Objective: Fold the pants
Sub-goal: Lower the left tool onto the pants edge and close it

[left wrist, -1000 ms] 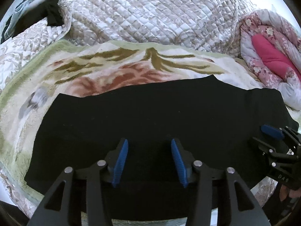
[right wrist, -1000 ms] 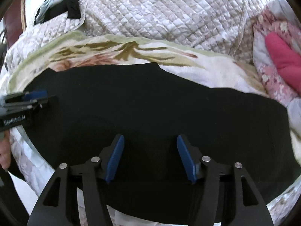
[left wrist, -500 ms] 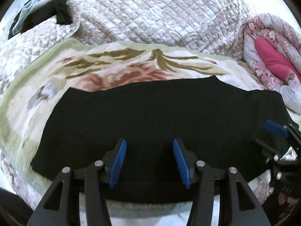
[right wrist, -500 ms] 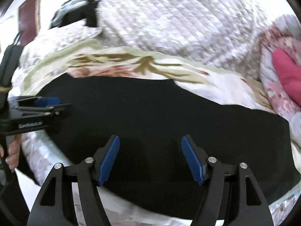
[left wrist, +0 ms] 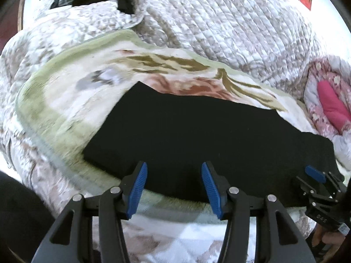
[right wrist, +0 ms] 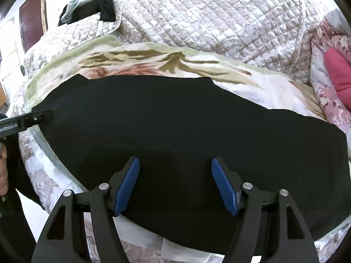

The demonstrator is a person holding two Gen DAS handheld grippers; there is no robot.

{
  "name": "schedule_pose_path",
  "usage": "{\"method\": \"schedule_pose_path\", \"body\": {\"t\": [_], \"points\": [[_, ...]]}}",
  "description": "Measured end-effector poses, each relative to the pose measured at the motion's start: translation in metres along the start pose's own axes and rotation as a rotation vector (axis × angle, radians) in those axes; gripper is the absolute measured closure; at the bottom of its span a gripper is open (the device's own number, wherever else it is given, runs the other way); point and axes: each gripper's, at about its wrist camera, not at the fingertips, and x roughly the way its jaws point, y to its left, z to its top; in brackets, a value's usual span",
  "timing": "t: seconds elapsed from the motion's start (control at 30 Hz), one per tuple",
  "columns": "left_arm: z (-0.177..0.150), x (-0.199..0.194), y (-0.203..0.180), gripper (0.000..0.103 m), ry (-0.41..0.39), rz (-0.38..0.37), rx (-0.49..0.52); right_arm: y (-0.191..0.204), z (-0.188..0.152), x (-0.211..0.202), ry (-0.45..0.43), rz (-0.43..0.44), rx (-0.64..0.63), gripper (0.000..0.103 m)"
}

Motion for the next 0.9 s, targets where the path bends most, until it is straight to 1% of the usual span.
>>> {"method": "schedule_pose_path", "body": {"t": [0.1, 0.17, 0.23, 0.27, 0.57, 0.63, 0.7, 0.77, 0.8, 0.83, 0.9], "points": [[-0.008, -0.01, 0.009, 0.048, -0.009, 0.009, -0.054, 0.001, 0.0, 0.0, 0.0, 0.001, 0.001, 0.035], [-0.012, -0.007, 0.018, 0.048, 0.016, 0.014, -0.091, 0.0, 0.0, -0.001, -0.001, 0.001, -0.001, 0.035], [-0.012, -0.002, 0.025, 0.048, 0.03, -0.007, -0.118, 0.0, 0.0, -0.001, -0.001, 0.003, 0.001, 0.035], [-0.01, -0.003, 0.027, 0.048, 0.023, -0.016, -0.133, 0.0, 0.0, -0.001, -0.001, 0.003, 0.001, 0.035], [-0.001, 0.01, 0.04, 0.048, 0.025, -0.05, -0.219, -0.001, 0.003, -0.003, -0.009, 0.017, 0.024, 0.035], [0.005, 0.015, 0.04, 0.048, 0.017, -0.035, -0.231, -0.001, 0.004, -0.004, -0.015, 0.022, 0.035, 0.035], [0.012, 0.02, 0.037, 0.05, 0.012, -0.001, -0.221, -0.002, 0.006, -0.005, -0.024, 0.021, 0.047, 0.035], [0.018, 0.025, 0.03, 0.068, 0.017, 0.075, -0.181, -0.004, 0.007, -0.008, -0.035, 0.022, 0.062, 0.035], [0.02, 0.027, 0.026, 0.084, 0.016, 0.099, -0.156, -0.006, 0.007, -0.009, -0.04, 0.022, 0.07, 0.035], [0.023, 0.028, 0.025, 0.091, 0.022, 0.094, -0.148, -0.008, 0.007, -0.01, -0.044, 0.021, 0.079, 0.035], [0.028, 0.028, 0.022, 0.094, 0.031, 0.074, -0.145, -0.013, 0.008, -0.013, -0.055, 0.019, 0.105, 0.035]]}}
